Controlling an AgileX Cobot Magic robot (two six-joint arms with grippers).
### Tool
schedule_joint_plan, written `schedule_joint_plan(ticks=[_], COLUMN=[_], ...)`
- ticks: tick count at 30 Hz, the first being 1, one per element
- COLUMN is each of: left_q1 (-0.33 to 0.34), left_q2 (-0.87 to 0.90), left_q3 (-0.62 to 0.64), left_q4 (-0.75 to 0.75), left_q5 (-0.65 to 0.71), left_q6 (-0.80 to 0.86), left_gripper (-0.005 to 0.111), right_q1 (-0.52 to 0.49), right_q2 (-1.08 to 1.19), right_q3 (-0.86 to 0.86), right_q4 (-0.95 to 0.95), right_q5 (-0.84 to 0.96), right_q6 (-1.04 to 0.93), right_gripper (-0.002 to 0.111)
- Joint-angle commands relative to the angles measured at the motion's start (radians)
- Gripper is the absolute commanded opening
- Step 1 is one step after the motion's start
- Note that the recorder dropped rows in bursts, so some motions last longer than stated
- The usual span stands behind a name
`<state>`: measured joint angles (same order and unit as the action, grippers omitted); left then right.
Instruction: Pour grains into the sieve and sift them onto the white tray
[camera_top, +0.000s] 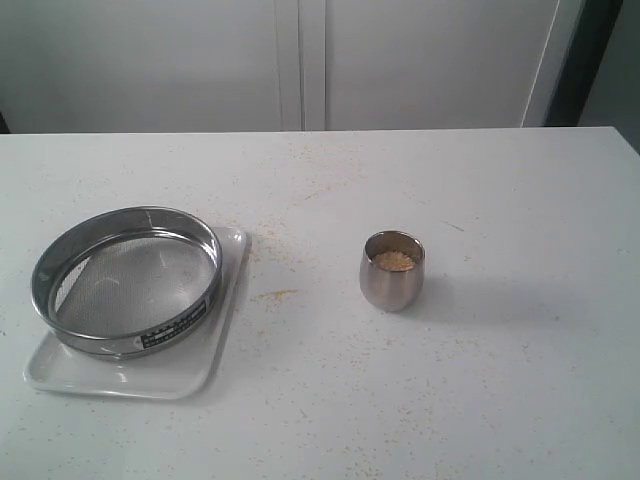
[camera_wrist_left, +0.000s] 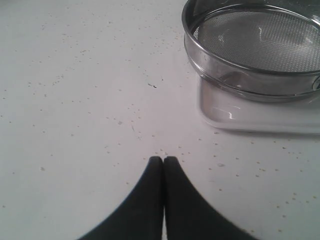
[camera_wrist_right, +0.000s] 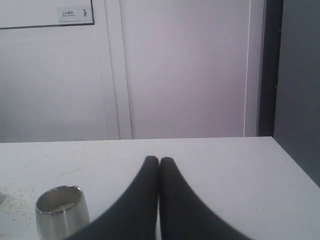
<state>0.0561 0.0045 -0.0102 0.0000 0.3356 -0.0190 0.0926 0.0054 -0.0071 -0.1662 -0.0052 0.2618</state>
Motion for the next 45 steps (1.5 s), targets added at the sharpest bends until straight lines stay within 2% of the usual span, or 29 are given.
schedule_joint_plan(ticks=[1, 8, 17, 31, 35, 45], left_q1=[0.002, 0.002, 0.002, 0.002, 0.002, 0.002], left_q2=[-0.005, -0.005, -0.005, -0.005, -0.005, -0.005], left_q3=[0.010, 0.010, 0.010, 0.010, 0.010, 0.010], left_q4=[-0.006, -0.006, -0.006, -0.006, -0.006, -0.006], left_q5=[0.013, 0.013, 0.013, 0.013, 0.013, 0.013], left_q6=[-0.002, -0.002, -0.002, -0.002, -0.002, -0.002], left_gripper=[0.000, 0.000, 0.000, 0.000, 0.000, 0.000], right_q1=[-0.005, -0.005, -0.005, -0.005, -0.005, -0.005], right_q2=[-0.005, -0.005, -0.005, -0.005, -0.005, 0.050], right_q3=[0.007, 0.007, 0.007, 0.007, 0.007, -0.139], right_q4=[-0.011, -0.011, -0.011, -0.006, -0.004, -0.004], right_q5=[-0.026, -0.038, -0.256, -0.279, -0.276, -0.161], right_q6=[0.005, 0.005, 0.005, 0.005, -0.083, -0.104], right_gripper=[0.000, 0.000, 0.000, 0.000, 0.000, 0.000])
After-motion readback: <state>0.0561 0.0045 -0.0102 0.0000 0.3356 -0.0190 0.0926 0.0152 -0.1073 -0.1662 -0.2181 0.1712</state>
